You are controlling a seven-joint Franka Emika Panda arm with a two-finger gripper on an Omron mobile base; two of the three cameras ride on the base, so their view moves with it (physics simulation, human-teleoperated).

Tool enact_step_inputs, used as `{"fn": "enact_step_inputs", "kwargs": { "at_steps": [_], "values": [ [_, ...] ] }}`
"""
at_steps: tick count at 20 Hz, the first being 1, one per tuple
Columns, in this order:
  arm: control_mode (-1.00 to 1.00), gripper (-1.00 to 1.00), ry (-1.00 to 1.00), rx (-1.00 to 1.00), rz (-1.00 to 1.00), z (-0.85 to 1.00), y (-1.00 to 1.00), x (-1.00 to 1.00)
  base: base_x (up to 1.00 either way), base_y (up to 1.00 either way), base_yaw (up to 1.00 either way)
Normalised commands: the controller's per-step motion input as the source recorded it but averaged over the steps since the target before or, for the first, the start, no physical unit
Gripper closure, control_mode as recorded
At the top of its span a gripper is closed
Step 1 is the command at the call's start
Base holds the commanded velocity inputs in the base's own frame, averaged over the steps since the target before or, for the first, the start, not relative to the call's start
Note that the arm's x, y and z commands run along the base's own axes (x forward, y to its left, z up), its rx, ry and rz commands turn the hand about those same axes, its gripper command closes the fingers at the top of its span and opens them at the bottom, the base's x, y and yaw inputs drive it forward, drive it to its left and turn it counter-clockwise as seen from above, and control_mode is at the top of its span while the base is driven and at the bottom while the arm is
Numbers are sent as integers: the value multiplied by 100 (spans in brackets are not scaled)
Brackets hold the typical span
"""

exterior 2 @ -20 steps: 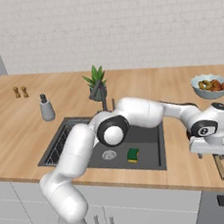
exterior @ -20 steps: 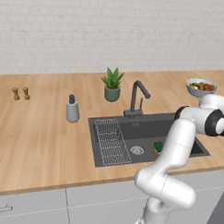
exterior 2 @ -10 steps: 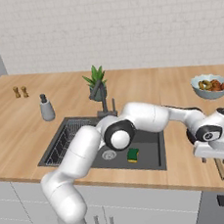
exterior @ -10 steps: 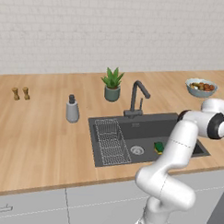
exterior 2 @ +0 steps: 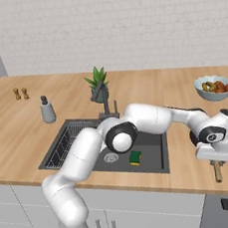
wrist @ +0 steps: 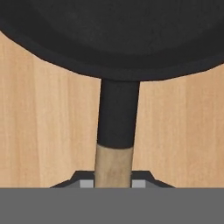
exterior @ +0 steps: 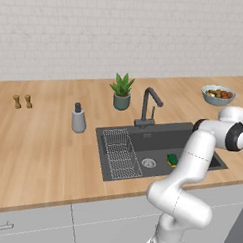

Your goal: Pick the pan and sponge and place them into the sink. Then turn on the water.

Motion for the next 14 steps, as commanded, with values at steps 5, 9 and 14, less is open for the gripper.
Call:
{"fn": "enact_step_inputs", "kwargs": {
  "at_steps": [5, 9, 14],
  "values": [
    [-100, 100, 0, -1, 0, -27, 0, 7, 0, 0, 0],
    [-100, 100, -1, -3, 0, -14, 0, 0, 0, 0, 0],
    [-100, 100, -5, 0, 3, 0, 3, -11, 0, 0, 0]
  ]
}}
